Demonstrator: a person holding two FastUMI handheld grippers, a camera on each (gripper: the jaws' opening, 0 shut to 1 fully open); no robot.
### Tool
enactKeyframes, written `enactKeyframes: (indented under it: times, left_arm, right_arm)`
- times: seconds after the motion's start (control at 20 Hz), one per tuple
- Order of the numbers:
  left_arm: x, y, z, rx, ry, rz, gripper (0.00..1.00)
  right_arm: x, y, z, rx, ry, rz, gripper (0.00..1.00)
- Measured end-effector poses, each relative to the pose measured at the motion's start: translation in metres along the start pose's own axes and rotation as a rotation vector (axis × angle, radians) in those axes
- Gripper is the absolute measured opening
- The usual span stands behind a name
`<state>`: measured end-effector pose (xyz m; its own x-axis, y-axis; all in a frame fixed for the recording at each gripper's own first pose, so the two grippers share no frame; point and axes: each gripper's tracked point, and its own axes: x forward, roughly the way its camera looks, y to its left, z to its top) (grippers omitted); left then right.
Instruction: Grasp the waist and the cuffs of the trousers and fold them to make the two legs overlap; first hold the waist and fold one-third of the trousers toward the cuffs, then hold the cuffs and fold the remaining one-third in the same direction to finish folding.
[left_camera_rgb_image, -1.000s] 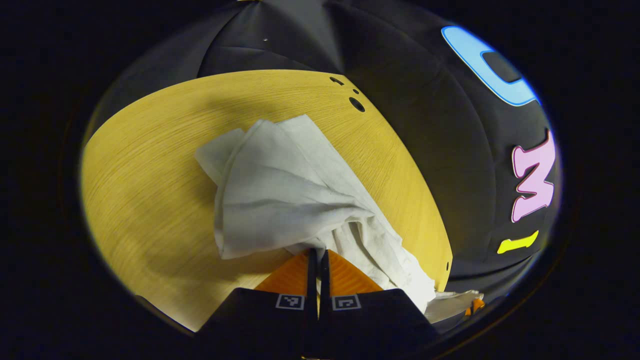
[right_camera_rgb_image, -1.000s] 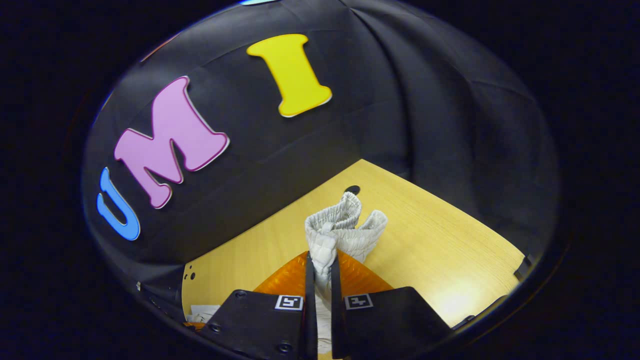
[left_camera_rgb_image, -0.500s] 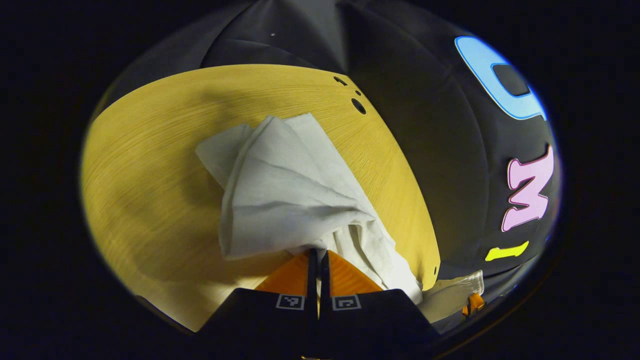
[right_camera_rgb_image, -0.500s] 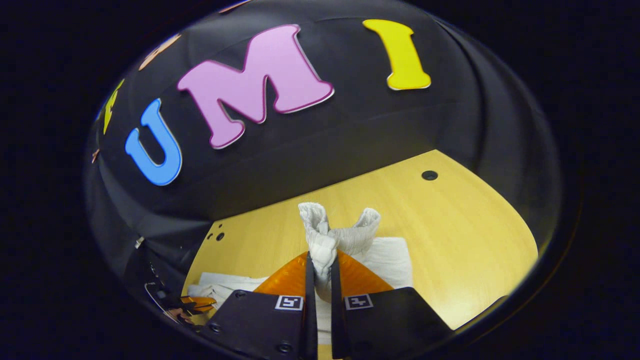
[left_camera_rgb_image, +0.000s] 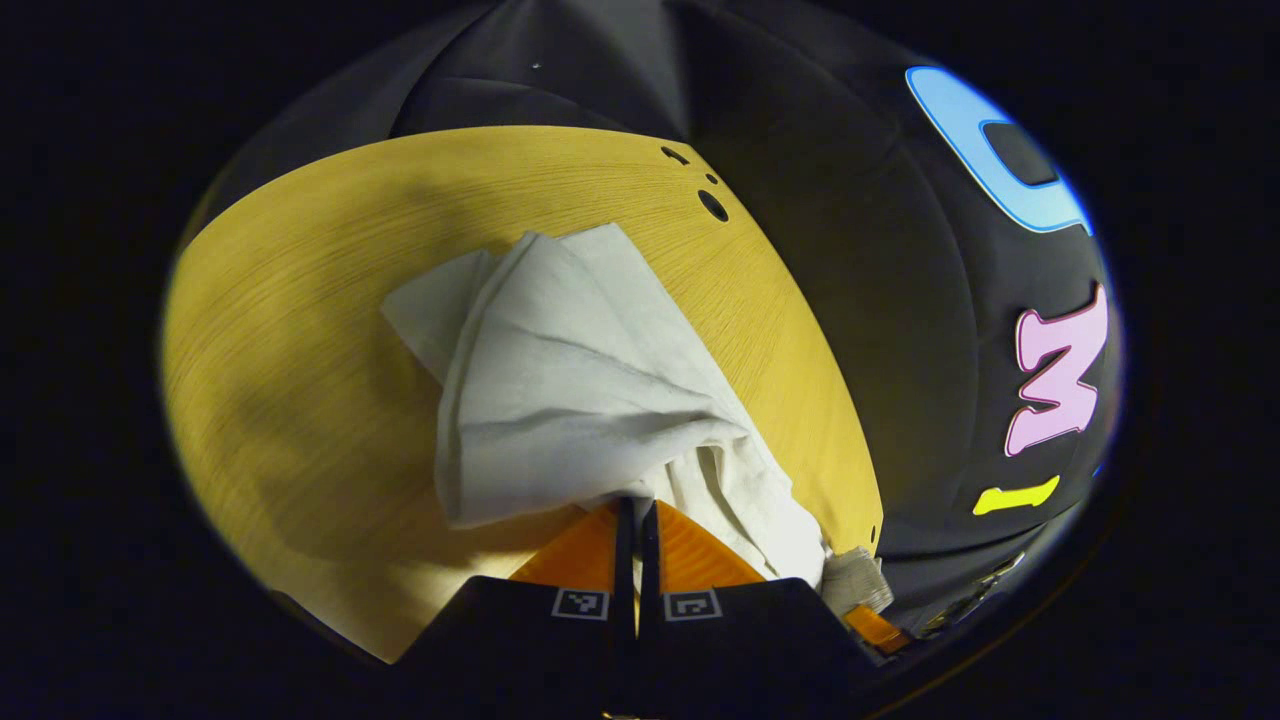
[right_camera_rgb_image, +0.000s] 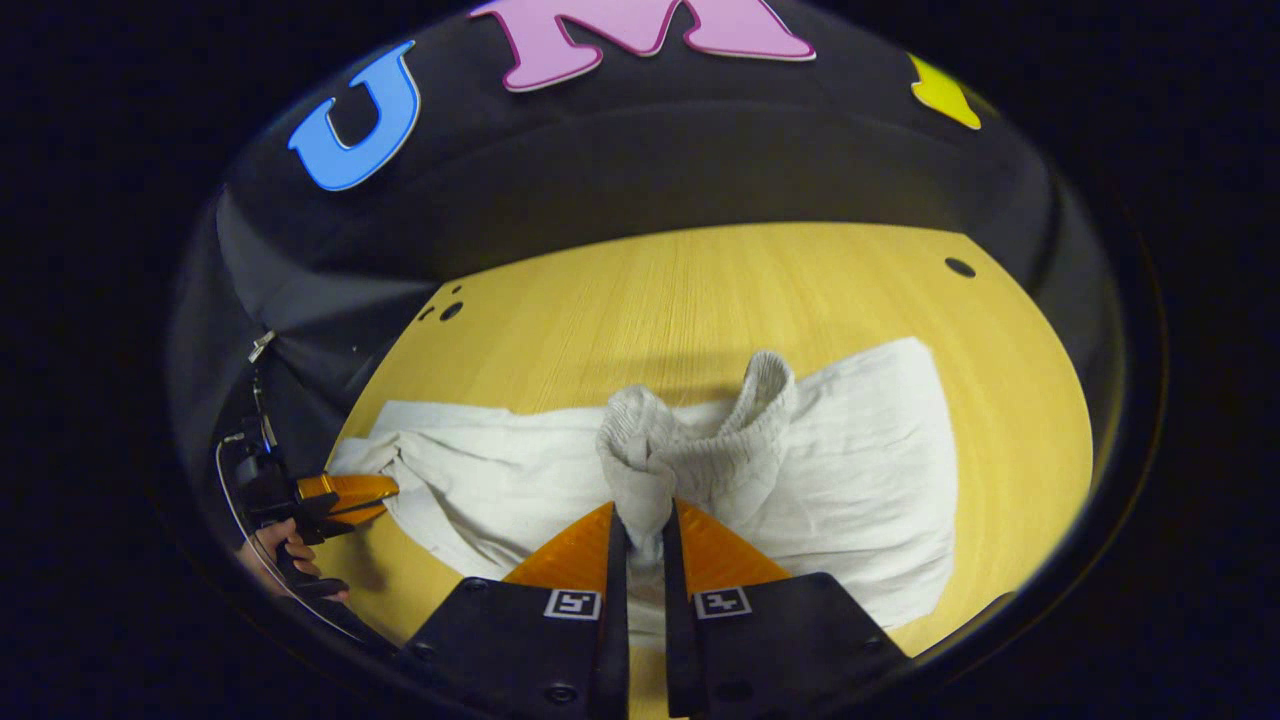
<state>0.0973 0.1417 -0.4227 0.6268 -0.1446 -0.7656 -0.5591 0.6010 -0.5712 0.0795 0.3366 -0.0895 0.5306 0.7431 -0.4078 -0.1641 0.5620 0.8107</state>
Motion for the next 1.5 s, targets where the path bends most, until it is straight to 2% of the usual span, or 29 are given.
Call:
enactKeyframes:
  times: [0.05, 0.1, 0.15, 0.2, 0.25, 0.4, 0.5, 0.6, 1.05, 1.3, 1.35, 1.4, 1.5]
  left_arm:
    - [0.000, 0.000, 0.000, -0.002, -0.001, -0.001, 0.06]
    - [0.001, -0.001, 0.000, -0.006, -0.001, -0.003, 0.06]
    - [0.000, 0.000, 0.001, -0.009, -0.001, -0.007, 0.06]
    - [0.000, -0.001, 0.000, -0.014, -0.001, -0.009, 0.06]
    - [0.000, 0.000, 0.000, -0.020, 0.001, -0.010, 0.06]
    - [0.000, 0.000, 0.002, -0.020, -0.008, 0.004, 0.06]
    - [-0.003, -0.003, 0.004, 0.009, -0.025, 0.022, 0.06]
    - [-0.010, -0.015, 0.010, 0.053, -0.064, 0.008, 0.06]
    - [-0.037, -0.109, 0.027, 0.365, -0.199, -0.029, 0.06]
    - [-0.042, -0.166, 0.008, 0.537, -0.236, -0.054, 0.06]
    - [-0.044, -0.178, 0.001, 0.576, -0.242, -0.061, 0.02]
    - [-0.045, -0.189, -0.006, 0.616, -0.246, -0.067, 0.06]
    - [-0.045, -0.210, -0.025, 0.698, -0.244, -0.083, 0.06]
  right_arm:
    - [-0.003, 0.000, 0.000, 0.045, 0.026, 0.022, 0.30]
    - [-0.004, 0.001, 0.000, 0.104, 0.048, 0.058, 0.27]
    - [-0.004, 0.004, -0.003, 0.172, 0.073, 0.105, 0.51]
    - [-0.012, 0.006, -0.005, 0.235, 0.094, 0.145, 0.66]
    - [-0.015, 0.004, -0.004, 0.290, 0.094, 0.163, 0.87]
    - [-0.020, -0.009, -0.002, 0.354, 0.061, 0.151, 0.87]
    - [-0.032, -0.031, 0.005, 0.356, 0.036, 0.121, 0.86]
    - [-0.049, -0.058, 0.008, 0.370, 0.010, 0.094, 0.86]
    - [-0.116, -0.179, 0.003, 0.425, -0.070, -0.045, 0.86]
    - [-0.135, -0.206, -0.005, 0.434, -0.079, -0.063, 0.87]
    - [-0.137, -0.209, -0.006, 0.432, -0.078, -0.063, 0.87]
    - [-0.140, -0.212, -0.007, 0.431, -0.076, -0.063, 0.86]
    - [-0.141, -0.216, -0.007, 0.432, -0.075, -0.058, 0.86]
